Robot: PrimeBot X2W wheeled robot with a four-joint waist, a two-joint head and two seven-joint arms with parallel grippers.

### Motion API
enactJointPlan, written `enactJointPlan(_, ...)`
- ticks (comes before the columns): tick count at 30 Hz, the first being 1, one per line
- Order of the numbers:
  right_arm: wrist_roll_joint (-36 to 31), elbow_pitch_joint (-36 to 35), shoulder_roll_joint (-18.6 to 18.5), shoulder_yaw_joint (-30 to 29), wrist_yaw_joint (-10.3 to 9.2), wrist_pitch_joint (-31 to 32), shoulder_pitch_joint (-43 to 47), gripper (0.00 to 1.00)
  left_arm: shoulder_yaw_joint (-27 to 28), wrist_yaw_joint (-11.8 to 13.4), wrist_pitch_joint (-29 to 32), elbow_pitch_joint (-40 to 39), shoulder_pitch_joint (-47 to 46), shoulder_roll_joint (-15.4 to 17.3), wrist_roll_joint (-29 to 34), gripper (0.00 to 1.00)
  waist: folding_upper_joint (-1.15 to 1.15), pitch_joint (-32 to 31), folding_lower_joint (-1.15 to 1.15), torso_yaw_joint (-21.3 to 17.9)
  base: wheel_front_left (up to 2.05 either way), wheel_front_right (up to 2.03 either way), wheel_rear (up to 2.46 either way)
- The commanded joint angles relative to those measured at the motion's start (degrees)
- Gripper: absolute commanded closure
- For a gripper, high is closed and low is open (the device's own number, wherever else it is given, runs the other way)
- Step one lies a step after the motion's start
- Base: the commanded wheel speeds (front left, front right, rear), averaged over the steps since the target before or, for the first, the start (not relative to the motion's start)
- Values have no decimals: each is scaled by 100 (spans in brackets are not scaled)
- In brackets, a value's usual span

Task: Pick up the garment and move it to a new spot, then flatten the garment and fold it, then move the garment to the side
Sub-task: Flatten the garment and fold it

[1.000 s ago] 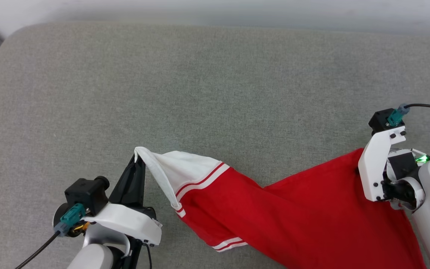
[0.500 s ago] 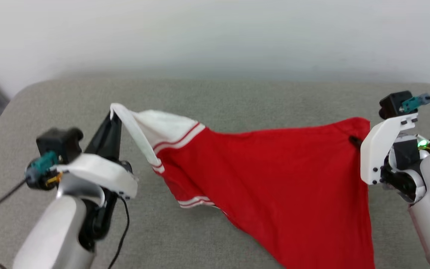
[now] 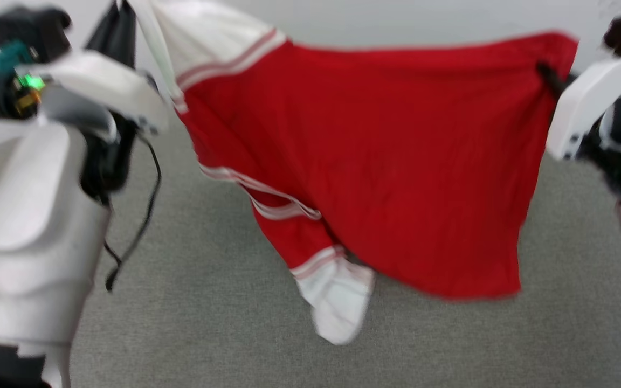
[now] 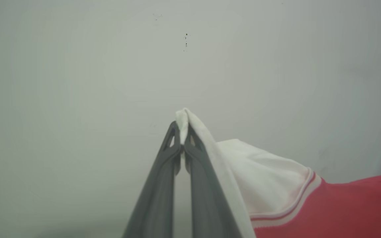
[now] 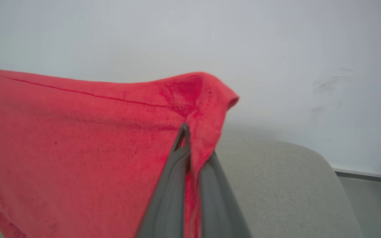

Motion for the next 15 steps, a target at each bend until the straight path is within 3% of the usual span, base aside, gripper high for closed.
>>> enactJointPlan(1, -36, 12, -5, -89, -4, -138, -319, 100, 27, -55, -28, 150, -400, 14, 36, 100, 0, 429, 1, -74, 0, 0, 0)
enactJointPlan(15, -311, -137, 67, -436, -4, -1240, -3049, 100, 154, -271, -503, 1005, -3872, 328, 536, 100, 0, 2614, 1, -149, 0, 0, 0)
